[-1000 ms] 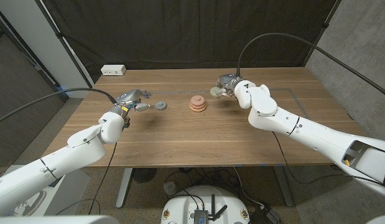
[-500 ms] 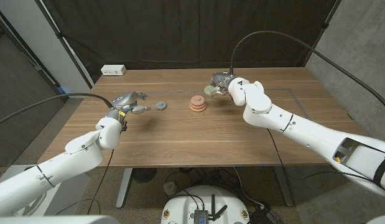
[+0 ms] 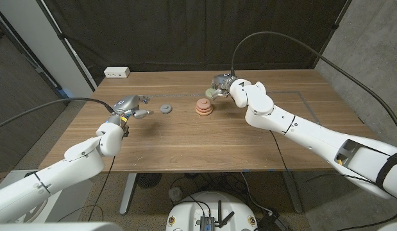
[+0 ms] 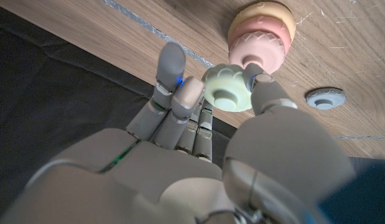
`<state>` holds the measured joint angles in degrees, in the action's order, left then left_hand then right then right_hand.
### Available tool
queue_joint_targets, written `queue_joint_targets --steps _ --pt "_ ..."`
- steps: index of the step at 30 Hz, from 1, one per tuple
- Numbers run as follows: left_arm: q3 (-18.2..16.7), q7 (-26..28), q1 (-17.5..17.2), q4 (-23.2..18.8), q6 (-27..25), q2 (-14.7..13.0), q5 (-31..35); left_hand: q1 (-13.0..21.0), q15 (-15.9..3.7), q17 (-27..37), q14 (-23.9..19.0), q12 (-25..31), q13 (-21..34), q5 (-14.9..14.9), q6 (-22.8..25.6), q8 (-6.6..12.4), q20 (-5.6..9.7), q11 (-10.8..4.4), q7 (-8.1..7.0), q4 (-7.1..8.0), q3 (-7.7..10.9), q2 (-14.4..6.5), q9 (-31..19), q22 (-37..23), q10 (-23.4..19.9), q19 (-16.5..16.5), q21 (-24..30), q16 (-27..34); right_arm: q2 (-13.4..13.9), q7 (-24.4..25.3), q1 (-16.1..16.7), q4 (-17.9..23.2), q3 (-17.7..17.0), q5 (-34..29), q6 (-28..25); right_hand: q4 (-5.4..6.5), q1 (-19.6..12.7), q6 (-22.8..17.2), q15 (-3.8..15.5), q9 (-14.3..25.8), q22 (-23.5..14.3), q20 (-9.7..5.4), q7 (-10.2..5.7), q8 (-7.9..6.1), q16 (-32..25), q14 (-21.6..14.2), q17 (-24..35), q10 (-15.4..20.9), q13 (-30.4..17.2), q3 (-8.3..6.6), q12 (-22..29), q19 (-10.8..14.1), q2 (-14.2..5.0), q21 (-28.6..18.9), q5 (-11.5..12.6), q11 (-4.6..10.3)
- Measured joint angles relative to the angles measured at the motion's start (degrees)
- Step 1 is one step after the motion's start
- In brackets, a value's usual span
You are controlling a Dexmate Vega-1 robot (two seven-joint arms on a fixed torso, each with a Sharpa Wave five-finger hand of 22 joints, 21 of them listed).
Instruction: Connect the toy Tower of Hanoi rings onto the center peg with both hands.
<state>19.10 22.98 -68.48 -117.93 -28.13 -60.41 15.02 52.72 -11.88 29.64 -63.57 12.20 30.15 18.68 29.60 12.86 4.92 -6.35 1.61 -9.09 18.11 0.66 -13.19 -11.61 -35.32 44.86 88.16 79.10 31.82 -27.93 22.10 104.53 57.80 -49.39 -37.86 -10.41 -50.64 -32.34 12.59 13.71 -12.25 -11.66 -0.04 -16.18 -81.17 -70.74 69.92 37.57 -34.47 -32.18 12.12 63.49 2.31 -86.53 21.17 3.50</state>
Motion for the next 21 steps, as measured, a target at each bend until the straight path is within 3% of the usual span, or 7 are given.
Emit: queue_joint_targets --steps 21 --pt "1.2 -0.77 1.26 0.38 0.06 0.66 1.08 0.0 0.0 -0.01 0.0 -0.34 -0.01 0.0 0.38 0.0 0.0 0.01 -0.16 -0.25 0.24 0.0 0.01 0.16 -0.01 0.0 0.0 0.0 -2.77 -0.06 -1.58 -3.1 1.09 0.49 1.62 0.0 0.0 -0.13 0.0 0.0 0.0 0.0 0.13 -0.15 0.0 0.0 -0.17 0.0 -0.18 0.0 0.2 0.0 0.0 0.0 0.24 0.0"
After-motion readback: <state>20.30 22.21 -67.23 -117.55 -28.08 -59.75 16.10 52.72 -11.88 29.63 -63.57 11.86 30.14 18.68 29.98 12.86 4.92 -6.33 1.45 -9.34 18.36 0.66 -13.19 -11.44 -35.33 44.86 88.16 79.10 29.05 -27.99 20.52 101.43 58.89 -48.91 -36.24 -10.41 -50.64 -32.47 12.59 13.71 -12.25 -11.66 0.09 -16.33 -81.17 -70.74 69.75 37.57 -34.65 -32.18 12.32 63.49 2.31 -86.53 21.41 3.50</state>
